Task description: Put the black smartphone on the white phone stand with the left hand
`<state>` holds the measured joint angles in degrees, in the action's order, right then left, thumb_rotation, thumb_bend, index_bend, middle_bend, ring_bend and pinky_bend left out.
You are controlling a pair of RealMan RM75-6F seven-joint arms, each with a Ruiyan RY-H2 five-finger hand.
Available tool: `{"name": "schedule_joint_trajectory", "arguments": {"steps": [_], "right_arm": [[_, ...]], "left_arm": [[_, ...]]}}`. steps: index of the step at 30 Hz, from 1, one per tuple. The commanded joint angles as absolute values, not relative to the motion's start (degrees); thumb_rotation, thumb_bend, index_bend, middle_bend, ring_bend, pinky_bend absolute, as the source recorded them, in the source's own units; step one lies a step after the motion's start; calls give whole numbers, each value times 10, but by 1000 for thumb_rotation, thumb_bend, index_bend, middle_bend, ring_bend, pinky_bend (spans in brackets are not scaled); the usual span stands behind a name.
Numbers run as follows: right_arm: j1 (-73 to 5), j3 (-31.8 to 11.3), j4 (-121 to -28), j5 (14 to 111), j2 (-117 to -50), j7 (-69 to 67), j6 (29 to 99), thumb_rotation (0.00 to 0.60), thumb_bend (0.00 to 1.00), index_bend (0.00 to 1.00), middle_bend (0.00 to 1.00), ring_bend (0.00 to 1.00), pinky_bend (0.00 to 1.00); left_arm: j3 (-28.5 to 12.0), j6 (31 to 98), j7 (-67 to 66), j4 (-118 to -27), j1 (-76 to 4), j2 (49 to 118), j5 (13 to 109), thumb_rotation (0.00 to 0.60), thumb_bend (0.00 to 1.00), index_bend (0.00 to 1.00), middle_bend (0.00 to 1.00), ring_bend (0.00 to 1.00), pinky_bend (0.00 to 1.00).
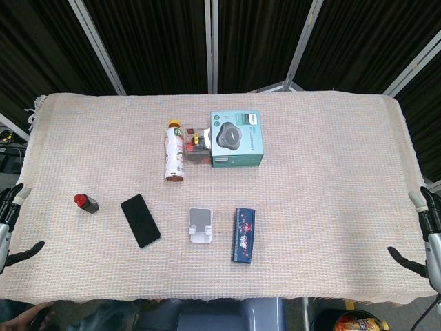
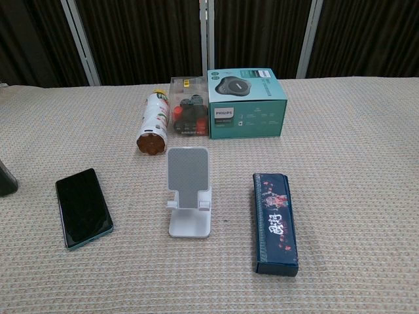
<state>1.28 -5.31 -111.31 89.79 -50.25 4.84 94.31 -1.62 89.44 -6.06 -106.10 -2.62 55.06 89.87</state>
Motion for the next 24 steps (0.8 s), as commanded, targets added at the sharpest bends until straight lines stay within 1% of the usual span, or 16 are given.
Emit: {"name": "schedule_joint_trajectory", "arguments": {"steps": [1, 5, 8, 12, 14, 15, 16, 19, 22, 24], "right_arm": [[13, -53, -1114, 898, -502, 49, 944, 600, 0, 0, 0, 0, 0], [14, -52, -1115, 898, -502, 50, 943, 600, 0, 0, 0, 0, 0], [13, -56, -1117, 891, -501, 47, 944, 600, 0, 0, 0, 0, 0], [10, -60, -1118, 881, -501, 50, 940, 600, 0, 0, 0, 0, 0], [9, -62, -1117, 876, -503, 54, 938, 600, 0, 0, 0, 0, 0], [7, -66, -1117, 868, -505, 58, 936, 600, 0, 0, 0, 0, 0], [5, -68, -1118, 862, -507, 62, 934, 600, 0, 0, 0, 0, 0], [1, -75, -1120, 845, -513, 78, 931, 600, 0, 0, 0, 0, 0], [-3, -78, -1118, 833, -518, 92, 925, 600, 0, 0, 0, 0, 0], [-6, -80, -1117, 824, -522, 100, 920, 600, 0, 0, 0, 0, 0]], "left_arm": [[-16, 894, -60, -1061, -26, 550, 899, 600, 0, 0, 0, 0, 0], [-17, 885, -65, -1057, -31, 553, 896, 600, 0, 0, 0, 0, 0], [-22, 856, -71, -1048, -51, 563, 895, 600, 0, 0, 0, 0, 0], [-31, 796, -79, -1025, -97, 582, 904, 600, 0, 0, 0, 0, 0], [-37, 751, -82, -1005, -134, 596, 915, 600, 0, 0, 0, 0, 0], [-42, 706, -92, -979, -176, 615, 939, 600, 0, 0, 0, 0, 0], [-47, 683, -95, -955, -200, 631, 949, 600, 0, 0, 0, 0, 0], [-47, 639, -103, -896, -250, 669, 981, 600, 0, 0, 0, 0, 5], [-40, 621, -93, -864, -280, 684, 1009, 600, 0, 21, 0, 3, 67], [-30, 613, -75, -835, -302, 692, 1038, 600, 0, 59, 0, 25, 126]]}}
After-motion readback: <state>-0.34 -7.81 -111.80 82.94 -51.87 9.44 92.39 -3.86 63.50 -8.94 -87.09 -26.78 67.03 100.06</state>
